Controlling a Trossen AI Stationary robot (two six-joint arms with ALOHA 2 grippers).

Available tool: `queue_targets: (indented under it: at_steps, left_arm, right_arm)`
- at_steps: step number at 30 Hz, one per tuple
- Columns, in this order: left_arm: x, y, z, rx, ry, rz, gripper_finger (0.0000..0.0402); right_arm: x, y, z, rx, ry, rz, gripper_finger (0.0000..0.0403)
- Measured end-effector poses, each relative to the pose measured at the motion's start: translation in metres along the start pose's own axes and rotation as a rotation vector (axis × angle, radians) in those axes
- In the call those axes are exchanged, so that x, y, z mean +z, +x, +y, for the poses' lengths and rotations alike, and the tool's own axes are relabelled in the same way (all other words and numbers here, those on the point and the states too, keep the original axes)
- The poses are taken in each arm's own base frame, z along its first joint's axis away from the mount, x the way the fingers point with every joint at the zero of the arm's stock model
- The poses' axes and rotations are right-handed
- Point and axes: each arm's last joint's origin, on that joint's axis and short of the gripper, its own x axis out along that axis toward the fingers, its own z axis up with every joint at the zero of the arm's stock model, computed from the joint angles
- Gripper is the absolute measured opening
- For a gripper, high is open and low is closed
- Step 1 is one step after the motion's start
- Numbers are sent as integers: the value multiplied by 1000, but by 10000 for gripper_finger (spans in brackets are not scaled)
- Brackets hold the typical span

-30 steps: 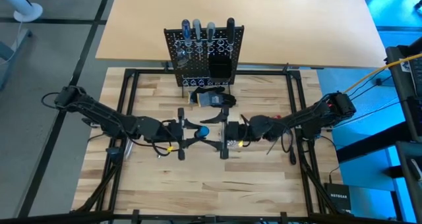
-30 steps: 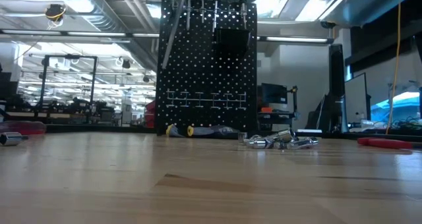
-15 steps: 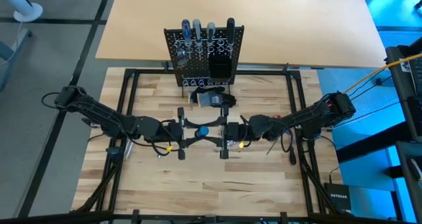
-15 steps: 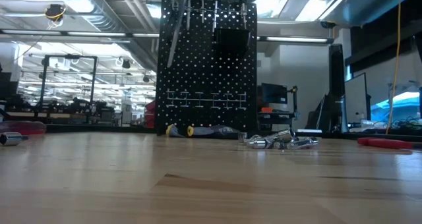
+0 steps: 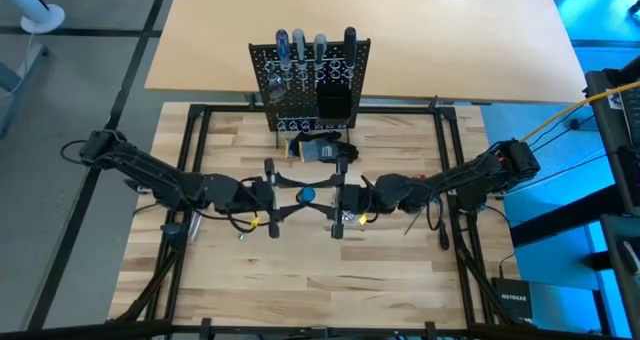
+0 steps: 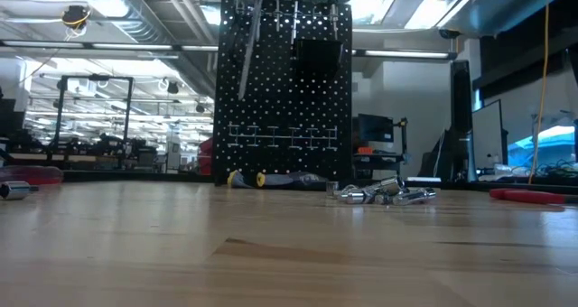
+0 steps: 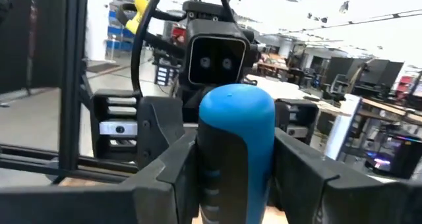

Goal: Hang tools onto peg board
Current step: Hang the dark blue screwdriver on the pegboard

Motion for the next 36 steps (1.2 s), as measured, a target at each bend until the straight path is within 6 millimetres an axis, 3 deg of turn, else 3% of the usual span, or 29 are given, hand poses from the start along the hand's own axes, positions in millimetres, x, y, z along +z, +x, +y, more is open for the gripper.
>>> queue_targets:
  at_steps: [7,13,18,23,28,36]
  left_arm:
    - [15,-30,20,35,-11,75,232]
    - [16,-59,37,79,-95,188,229]
    - [10,-63,39,93,-112,257,226]
    - [5,-58,36,95,-97,283,226]
    - [3,-57,35,97,-92,292,226]
    - [3,-57,35,98,-92,290,226]
  right_arm:
    - [36,5,-10,-49,-57,74,163]
    - [93,5,-30,-194,-138,73,164]
    - [151,3,-52,-252,-150,26,165]
    - [194,-6,-80,-347,-129,-15,165]
    - [222,-16,-108,-430,-123,-41,165]
    - [237,-25,-144,-555,-134,-78,165]
